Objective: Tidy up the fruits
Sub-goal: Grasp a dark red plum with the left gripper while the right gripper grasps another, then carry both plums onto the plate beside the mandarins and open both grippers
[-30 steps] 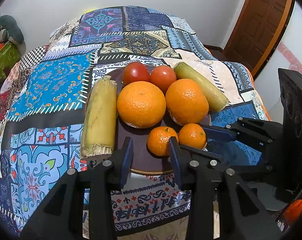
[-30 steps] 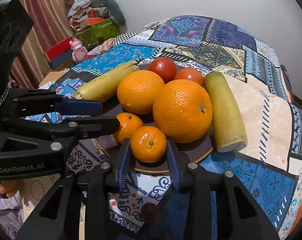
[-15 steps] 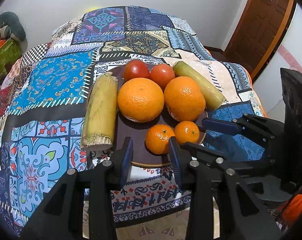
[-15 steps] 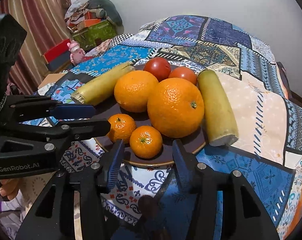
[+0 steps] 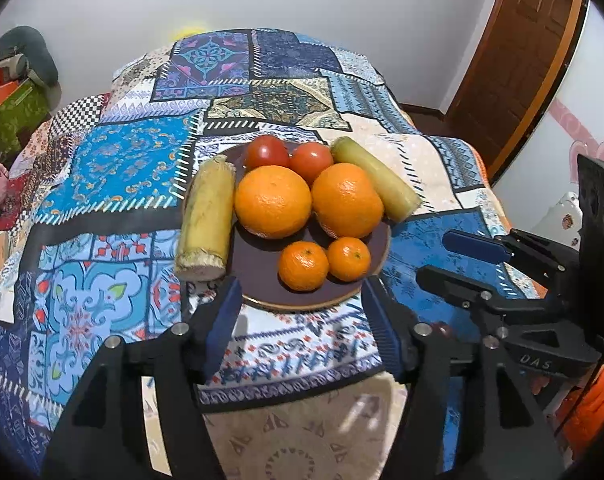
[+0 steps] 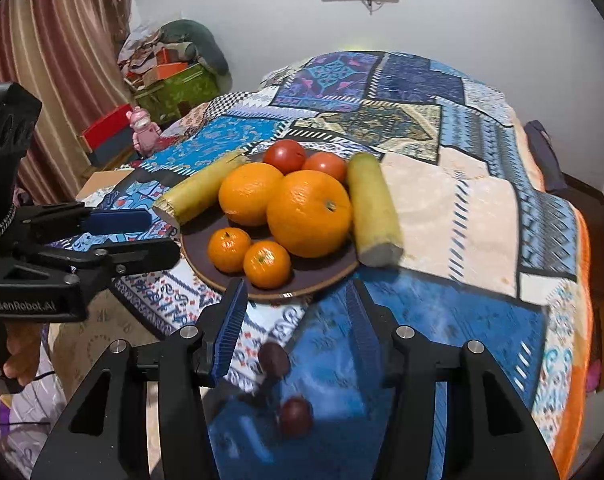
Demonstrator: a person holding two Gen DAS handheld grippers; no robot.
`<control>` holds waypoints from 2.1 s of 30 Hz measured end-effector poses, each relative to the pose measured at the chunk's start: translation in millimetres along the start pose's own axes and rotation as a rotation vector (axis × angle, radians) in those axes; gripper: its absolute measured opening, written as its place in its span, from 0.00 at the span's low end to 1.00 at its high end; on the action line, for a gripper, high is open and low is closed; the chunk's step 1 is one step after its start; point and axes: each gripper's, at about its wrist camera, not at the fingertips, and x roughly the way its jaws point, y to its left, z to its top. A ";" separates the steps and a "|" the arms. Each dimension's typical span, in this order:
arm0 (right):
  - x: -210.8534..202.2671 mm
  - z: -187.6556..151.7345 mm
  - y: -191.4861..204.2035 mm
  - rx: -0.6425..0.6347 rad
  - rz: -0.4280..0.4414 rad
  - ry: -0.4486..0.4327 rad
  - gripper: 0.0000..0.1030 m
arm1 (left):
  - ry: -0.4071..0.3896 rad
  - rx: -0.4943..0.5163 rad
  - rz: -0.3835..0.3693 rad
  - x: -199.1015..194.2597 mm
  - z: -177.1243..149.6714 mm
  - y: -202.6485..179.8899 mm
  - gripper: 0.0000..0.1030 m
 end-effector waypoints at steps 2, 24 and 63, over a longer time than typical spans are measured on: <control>-5.0 -4.7 -3.6 0.010 -0.005 -0.002 0.47 | 0.006 -0.004 -0.014 -1.7 -3.9 -4.3 0.65; 3.3 -59.7 -5.9 0.001 0.004 0.072 0.24 | 0.110 0.075 -0.025 32.7 -44.3 -46.7 0.68; -11.0 -50.6 -33.4 0.050 -0.010 0.018 0.17 | 0.121 0.174 -0.066 64.2 -26.2 -81.7 0.24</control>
